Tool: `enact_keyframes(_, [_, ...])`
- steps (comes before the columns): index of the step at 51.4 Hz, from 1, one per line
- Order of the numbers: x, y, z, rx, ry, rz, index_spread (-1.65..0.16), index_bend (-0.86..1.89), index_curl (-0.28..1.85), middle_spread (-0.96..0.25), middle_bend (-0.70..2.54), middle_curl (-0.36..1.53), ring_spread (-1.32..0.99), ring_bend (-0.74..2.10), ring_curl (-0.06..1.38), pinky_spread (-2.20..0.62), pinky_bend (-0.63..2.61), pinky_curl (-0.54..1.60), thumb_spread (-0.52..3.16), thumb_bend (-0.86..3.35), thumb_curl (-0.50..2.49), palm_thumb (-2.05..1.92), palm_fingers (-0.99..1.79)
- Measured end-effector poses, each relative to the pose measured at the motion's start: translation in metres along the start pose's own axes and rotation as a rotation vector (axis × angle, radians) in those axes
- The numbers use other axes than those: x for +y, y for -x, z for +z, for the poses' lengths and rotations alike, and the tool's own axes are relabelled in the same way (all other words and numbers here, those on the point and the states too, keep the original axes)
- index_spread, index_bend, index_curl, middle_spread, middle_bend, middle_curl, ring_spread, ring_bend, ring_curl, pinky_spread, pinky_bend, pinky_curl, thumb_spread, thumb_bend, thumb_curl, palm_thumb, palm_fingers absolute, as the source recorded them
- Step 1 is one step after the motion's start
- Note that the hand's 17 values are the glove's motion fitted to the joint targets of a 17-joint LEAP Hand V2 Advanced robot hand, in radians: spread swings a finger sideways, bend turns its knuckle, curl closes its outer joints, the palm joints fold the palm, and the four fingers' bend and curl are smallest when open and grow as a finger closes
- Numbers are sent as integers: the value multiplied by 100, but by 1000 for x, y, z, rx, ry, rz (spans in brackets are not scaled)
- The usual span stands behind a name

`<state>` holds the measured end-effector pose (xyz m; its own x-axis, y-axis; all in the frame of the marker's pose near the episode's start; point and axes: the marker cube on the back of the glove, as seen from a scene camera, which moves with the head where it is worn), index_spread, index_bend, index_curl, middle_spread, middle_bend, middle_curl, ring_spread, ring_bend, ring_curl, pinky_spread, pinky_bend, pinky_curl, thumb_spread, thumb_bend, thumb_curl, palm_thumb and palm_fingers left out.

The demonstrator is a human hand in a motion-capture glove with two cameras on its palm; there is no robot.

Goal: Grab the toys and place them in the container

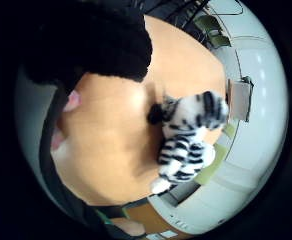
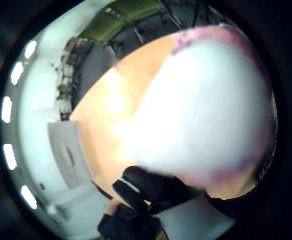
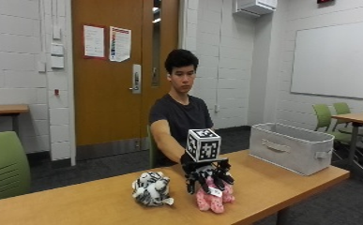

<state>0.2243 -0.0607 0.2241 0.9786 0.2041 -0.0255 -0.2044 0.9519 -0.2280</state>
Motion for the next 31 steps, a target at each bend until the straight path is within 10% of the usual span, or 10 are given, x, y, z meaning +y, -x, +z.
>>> enact_keyframes(20, [-4, 5, 34, -73, -78, 29, -39, 55, 32, -20, 20, 26, -7, 43, 27, -7, 100, 32, 97, 0, 24, 2, 27])
enact_keyframes(31, [3, 17, 23, -11, -100, 34, -38, 29, 29, -37, 36, 35, -35, 87, 39, -32, 107, 33, 122, 21, 34, 41, 81])
